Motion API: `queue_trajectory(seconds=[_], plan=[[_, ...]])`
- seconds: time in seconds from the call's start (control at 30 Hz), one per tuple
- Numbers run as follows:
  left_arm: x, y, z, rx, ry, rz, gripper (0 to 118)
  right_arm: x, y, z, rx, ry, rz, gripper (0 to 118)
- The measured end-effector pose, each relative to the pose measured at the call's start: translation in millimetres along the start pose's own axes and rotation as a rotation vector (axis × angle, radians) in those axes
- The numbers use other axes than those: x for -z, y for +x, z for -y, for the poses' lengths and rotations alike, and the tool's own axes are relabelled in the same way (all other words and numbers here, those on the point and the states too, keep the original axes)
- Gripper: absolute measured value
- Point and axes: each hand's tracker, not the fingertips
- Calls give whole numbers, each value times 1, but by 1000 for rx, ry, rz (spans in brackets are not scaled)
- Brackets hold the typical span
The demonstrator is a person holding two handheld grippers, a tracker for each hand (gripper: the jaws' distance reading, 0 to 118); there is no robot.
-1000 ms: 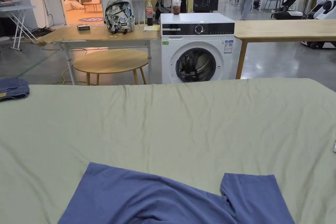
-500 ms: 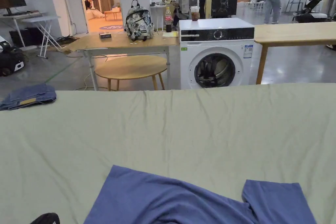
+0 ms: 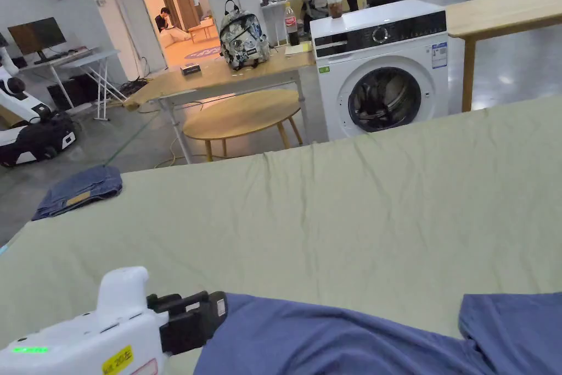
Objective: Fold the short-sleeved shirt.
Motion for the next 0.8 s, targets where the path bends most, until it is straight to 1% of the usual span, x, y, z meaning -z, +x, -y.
queue_trajectory(seconds=[0.07, 0.1, 0.13, 0.2, 0.23, 0.27, 0.3, 0.33, 0.37, 0.4, 0.47, 0.5, 0.57, 0.6, 0.63, 0.67, 0.7, 0.73, 0.8], plan=[[63, -22, -11, -53, -73, 13, 63, 3, 12, 9, 25, -39, 27, 0], [98, -32, -14, -56, -150, -34, 63, 4, 20, 13, 38, -58, 44, 0], [126, -42, -15, -44, -176, -66, 63, 5, 27, 17, 57, -77, 62, 0], [182, -64, -14, -51, -253, -93, 63, 7, 42, 23, 98, -108, 105, 0], [203, -71, -13, -79, -303, -151, 63, 6, 47, 25, 116, -126, 129, 0], [220, -76, -9, -60, -330, -203, 60, 4, 52, 26, 123, -135, 144, 0], [233, -81, -5, -59, -359, -220, 60, 2, 55, 26, 123, -131, 157, 0], [235, -82, 0, -64, -391, -219, 58, 0, 58, 27, 129, -136, 182, 0], [233, -80, 1, -86, -353, -206, 49, -2, 62, 27, 132, -139, 196, 0], [226, -72, 0, -89, -314, -226, 46, -2, 65, 29, 140, -138, 200, 0], [222, -58, -1, 85, -361, -245, 40, 4, 73, 30, 203, -151, 183, 0], [224, -54, -2, 138, -379, -248, 34, 13, 77, 27, 221, -171, 163, 0], [227, -53, -5, 106, -396, -239, 24, 29, 79, 16, 202, -161, 166, 0], [227, -54, -6, 105, -396, -240, 21, 39, 77, 6, 187, -156, 169, 1], [226, -52, -8, 101, -404, -241, 15, 50, 76, -4, 184, -158, 162, 13], [225, -49, -8, 107, -403, -242, 7, 63, 77, -15, 186, -181, 153, 43], [222, -42, -7, 133, -414, -231, 1, 77, 77, -23, 208, -196, 120, 62], [219, -37, -6, 158, -424, -238, 0, 91, 77, -29, 226, -213, 99, 67], [224, -35, -2, 193, -435, -249, 0, 130, 79, -34, 269, -285, 119, 67]])
